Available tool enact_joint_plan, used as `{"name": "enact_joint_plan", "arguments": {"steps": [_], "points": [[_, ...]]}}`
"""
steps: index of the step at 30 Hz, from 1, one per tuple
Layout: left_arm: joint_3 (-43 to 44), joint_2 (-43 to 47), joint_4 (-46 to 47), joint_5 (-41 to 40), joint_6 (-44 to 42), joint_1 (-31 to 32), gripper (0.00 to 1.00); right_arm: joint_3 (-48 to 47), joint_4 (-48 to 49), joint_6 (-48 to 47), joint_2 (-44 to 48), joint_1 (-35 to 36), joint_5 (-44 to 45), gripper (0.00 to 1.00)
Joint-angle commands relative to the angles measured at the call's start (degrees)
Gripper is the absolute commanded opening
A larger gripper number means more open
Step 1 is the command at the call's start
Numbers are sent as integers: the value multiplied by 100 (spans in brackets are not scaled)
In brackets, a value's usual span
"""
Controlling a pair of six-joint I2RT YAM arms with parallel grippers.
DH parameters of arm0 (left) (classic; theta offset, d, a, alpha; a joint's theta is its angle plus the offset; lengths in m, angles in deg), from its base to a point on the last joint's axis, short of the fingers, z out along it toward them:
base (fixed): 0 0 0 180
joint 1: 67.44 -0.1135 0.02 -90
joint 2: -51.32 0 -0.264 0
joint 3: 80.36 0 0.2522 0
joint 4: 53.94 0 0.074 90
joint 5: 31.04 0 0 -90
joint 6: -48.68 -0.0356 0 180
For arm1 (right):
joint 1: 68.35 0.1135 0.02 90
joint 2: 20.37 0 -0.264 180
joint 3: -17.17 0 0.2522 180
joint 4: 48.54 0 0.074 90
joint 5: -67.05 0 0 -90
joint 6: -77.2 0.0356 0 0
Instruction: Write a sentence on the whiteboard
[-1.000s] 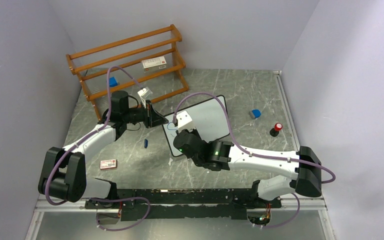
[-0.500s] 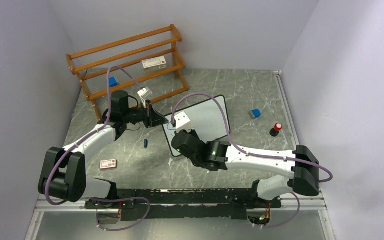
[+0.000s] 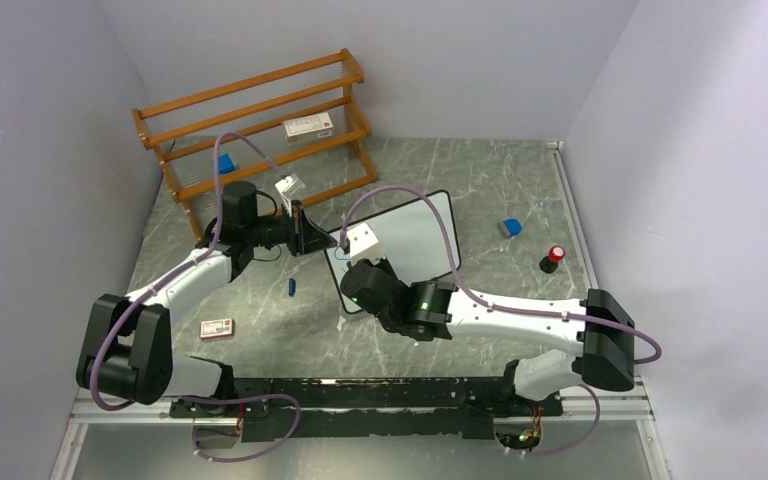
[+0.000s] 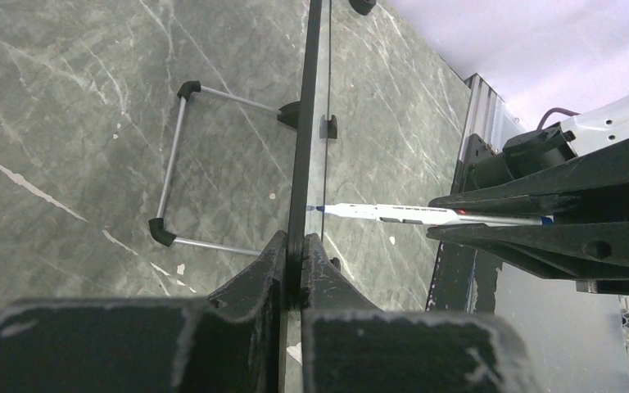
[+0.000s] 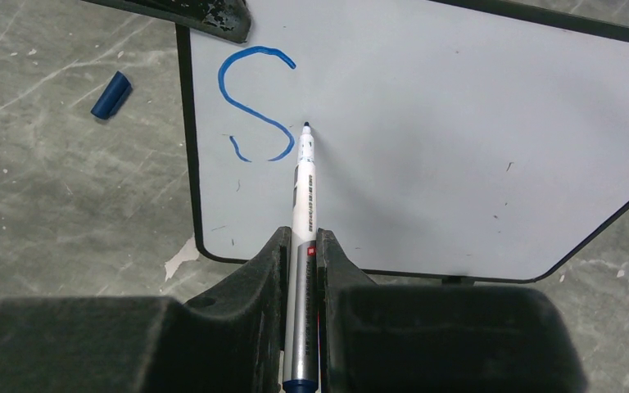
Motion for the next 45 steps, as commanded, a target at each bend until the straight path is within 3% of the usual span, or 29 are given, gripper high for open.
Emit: {"name": "enact_joint_plan", "arguments": {"steps": [1,45], "points": [[26,53,-30,-139,-338,-26,5,65,116,67,-93,-56,116,0],[45,0,-72,-154,-363,-27,5,299,-423,507,-102,-75,-349,0]]}}
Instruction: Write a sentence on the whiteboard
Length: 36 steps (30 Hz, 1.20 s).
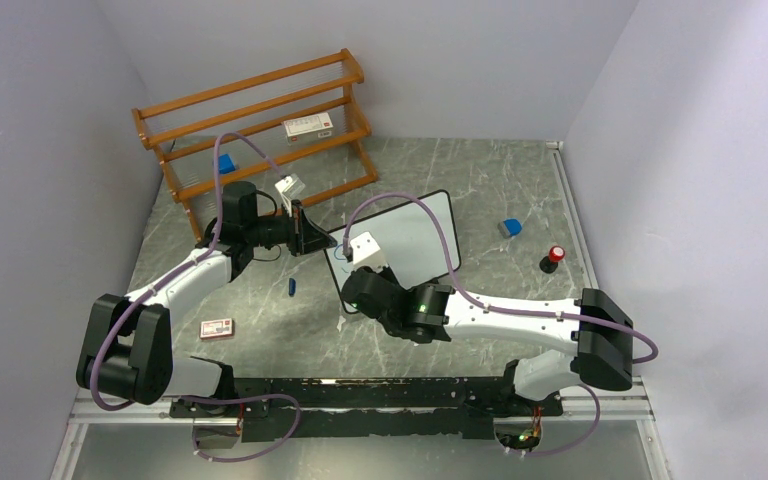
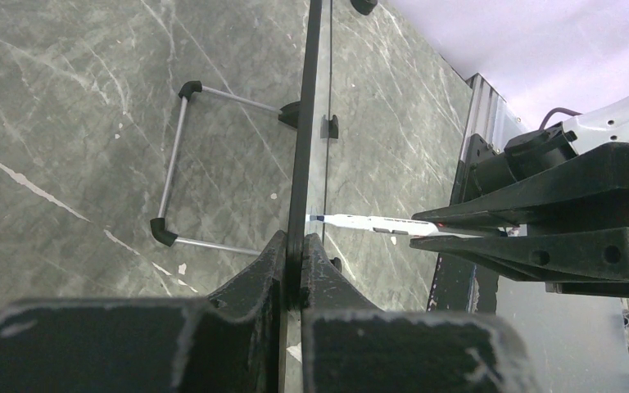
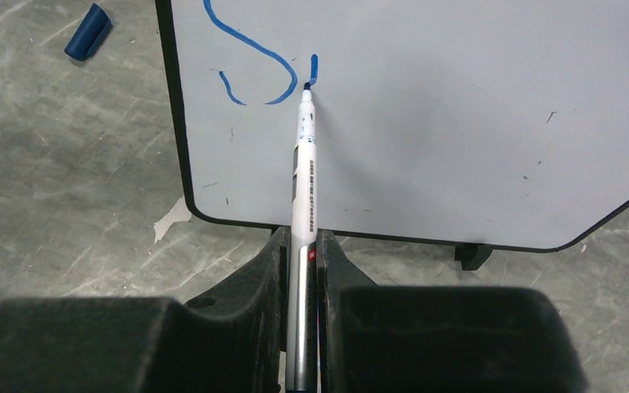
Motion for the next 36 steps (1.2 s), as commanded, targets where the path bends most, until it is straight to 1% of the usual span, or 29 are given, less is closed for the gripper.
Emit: {"name": "enact_joint_plan", "arguments": {"steps": [1,7,15,16,17,19,21,24,27,30,32,36], "points": [[45,-8,-58,-147,-350,-31,5,73,-69,153,-9,-50,-56,0],[45,14,-56,-182,-337,-26,5,54,-69,160,249,-49,59,0],[132,231,-294,-471,-491,-26,32,-14,-265,55,820,-49,-37,0],[133,276,-301,-514,-488,-32,35,-20,-302,54,892,-53,-68,0],[137,319,-298,-556,-474,-26,42,-19,-327,13,972,-49,-123,0],[160,441,-329,-632,-451,-28,52,-43,-412,-21,1112,-49,-207,0],[253,628,-529,-779,-555,-27,61,-83,-512,-64,1236,-55,-292,0],[451,942,-1012,-1095,-806,-25,70,-134,-591,-164,1441,-57,-492,0],[553,1407,-1532,-1406,-1145,-24,74,-204,-655,-279,1642,-83,-738,0],[502,1966,-1774,-1675,-1675,61,76,-329,-757,-367,1759,-111,-997,0],[398,2338,-1867,-1786,-2053,220,77,-390,-741,-433,1842,-135,-1229,0],[207,2917,-2068,-2092,-2882,812,81,-549,-738,-508,1950,-162,-1605,0]]}}
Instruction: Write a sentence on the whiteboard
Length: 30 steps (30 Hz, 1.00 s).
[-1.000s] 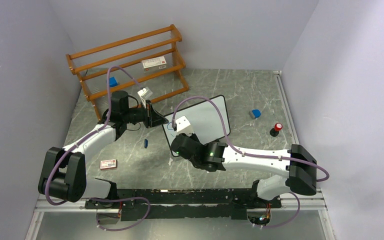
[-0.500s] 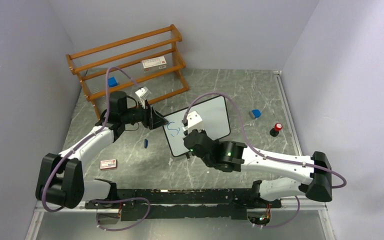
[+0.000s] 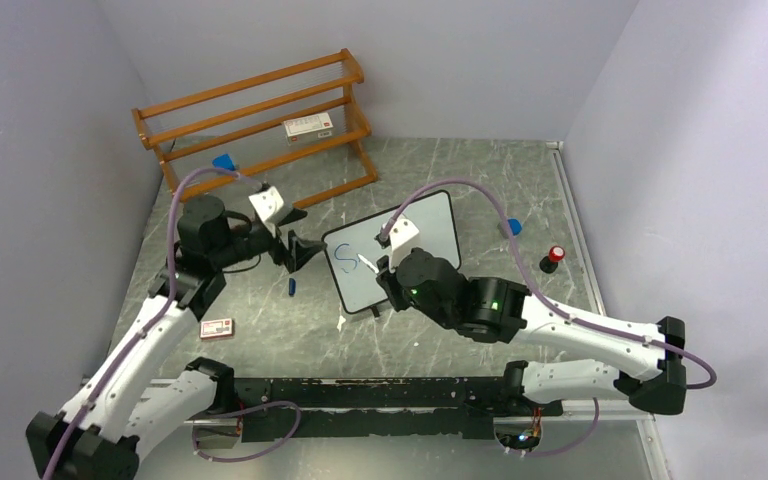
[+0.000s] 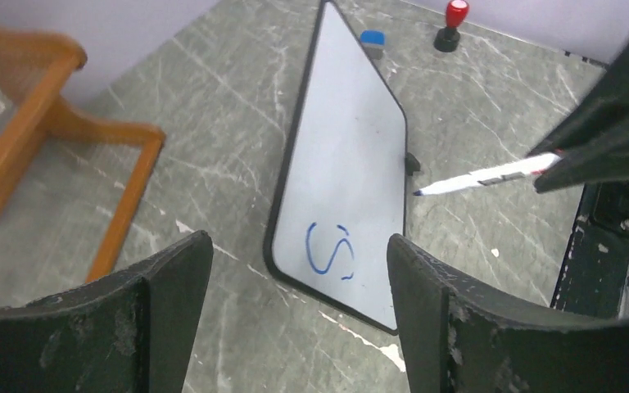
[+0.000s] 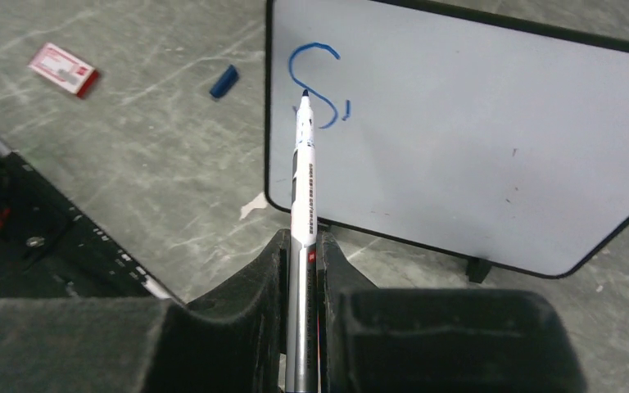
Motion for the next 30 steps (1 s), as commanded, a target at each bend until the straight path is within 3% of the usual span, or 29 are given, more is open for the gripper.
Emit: {"name": "enact_joint_plan", "arguments": {"steps": [1,6,15,30], "points": [[-144,537,-499,-537,-1344,616,83,-300,-60,-188,190,-59,-587,0],[-24,693,-954,-800,-2421,1255,83,-460,12,-208,201,-75,-1045,0],[245,546,-1234,-1028,-3508,2028,77,-636,114,-175,23,-75,-1345,0],[345,239,-1017,-1185,-3839,2783,64,-815,271,-77,-212,-76,-1537,0]]}}
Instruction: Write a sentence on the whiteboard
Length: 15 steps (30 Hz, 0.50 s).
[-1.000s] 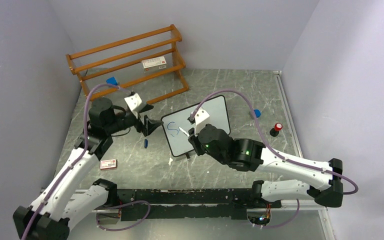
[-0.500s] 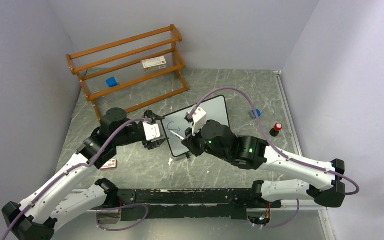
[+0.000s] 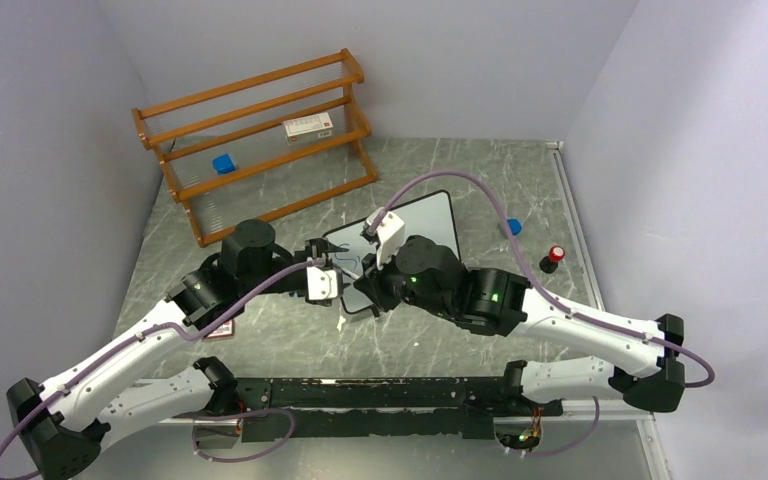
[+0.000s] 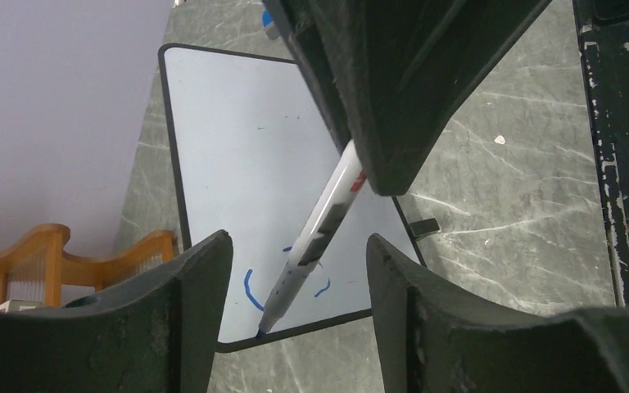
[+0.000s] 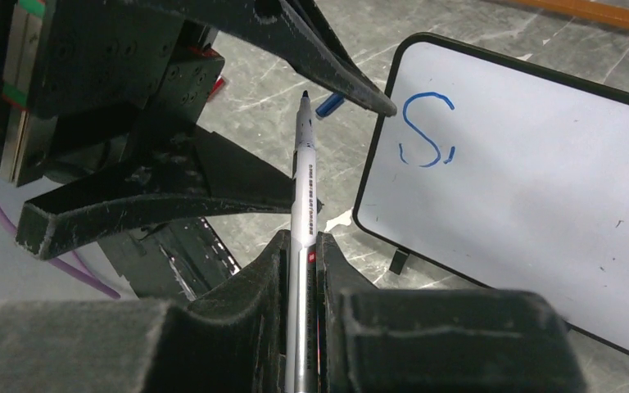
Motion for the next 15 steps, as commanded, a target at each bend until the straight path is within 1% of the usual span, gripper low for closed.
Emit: {"name": "enact_joint_plan", "arguments": {"steps": [1,7,9,11,12,15], "points": [[154,-23,216,-58,-186,164,62,-136,146,54,-52,-16,-92,0],[108,-61,206,-155,-239,241,40,-55,255,207,-15,-16,34,0],[85,-32,183,-188,-274,244,26,16,335,284,50,-21,88,0],[54,2,173,-210,-298,249,9,65,419,379,110,-25,115,0],[45,9,166,-218,-303,253,6,71,447,422,116,-25,132,0],[41,28,144,-213,-324,253,5,61,485,635,100,-49,273,7]]}}
